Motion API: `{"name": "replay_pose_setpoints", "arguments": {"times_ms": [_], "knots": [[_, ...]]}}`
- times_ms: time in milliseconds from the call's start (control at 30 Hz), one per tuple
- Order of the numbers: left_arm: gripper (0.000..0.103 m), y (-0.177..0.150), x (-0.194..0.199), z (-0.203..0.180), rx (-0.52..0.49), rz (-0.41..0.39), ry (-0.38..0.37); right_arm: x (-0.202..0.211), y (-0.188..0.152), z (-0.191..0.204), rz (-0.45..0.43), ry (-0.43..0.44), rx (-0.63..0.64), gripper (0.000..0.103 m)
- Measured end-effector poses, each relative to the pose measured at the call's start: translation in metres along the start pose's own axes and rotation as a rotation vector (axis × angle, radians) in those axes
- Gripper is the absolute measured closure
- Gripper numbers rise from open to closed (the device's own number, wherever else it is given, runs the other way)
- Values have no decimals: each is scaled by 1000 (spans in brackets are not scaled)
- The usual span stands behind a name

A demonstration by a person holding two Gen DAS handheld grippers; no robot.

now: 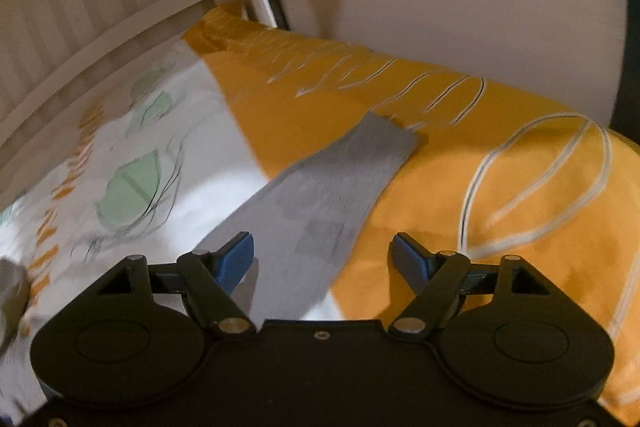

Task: Fold large clothes
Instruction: 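Lift the sleeve with the right tool, fold it across the body, release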

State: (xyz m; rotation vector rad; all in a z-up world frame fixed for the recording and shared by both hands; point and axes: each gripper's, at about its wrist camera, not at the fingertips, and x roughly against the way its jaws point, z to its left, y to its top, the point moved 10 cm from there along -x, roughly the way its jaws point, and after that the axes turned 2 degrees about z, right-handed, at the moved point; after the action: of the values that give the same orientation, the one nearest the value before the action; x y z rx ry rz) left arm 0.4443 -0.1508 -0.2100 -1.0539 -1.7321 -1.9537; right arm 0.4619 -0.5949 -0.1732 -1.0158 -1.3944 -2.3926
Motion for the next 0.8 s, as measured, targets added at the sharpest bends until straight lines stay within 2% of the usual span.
{"name": "replay_pose_setpoints", "arguments": {"times_ms": [33,100,133,200,233,333,467,633,700,800], "knots": [[18,0,0,-1,-4,-3,4,-6,3,-3,2,2,-17,25],[18,1,-1,-1,-5,-6,7,-13,5,-7,5,9,-50,33],[18,1,-2,-1,-6,-6,7,-17,5,-8,9,5,-60,41],[17,2,-2,-2,-4,-5,6,-21,4,-11,26,-12,-71,62],[17,2,-1,-1,-3,-5,5,-22,4,-13,34,-22,-74,91],[18,2,-2,-1,-1,-4,3,-14,6,-11,20,-31,-67,90],[18,5,0,0,15,10,-16,19,16,14,-33,-11,24,90],[19,8,15,12,74,68,-77,77,27,74,-81,101,103,90],[19,6,27,26,131,74,-104,96,27,105,-82,151,141,90],[19,-1,47,58,190,73,-106,122,19,155,-73,226,190,90]]}}
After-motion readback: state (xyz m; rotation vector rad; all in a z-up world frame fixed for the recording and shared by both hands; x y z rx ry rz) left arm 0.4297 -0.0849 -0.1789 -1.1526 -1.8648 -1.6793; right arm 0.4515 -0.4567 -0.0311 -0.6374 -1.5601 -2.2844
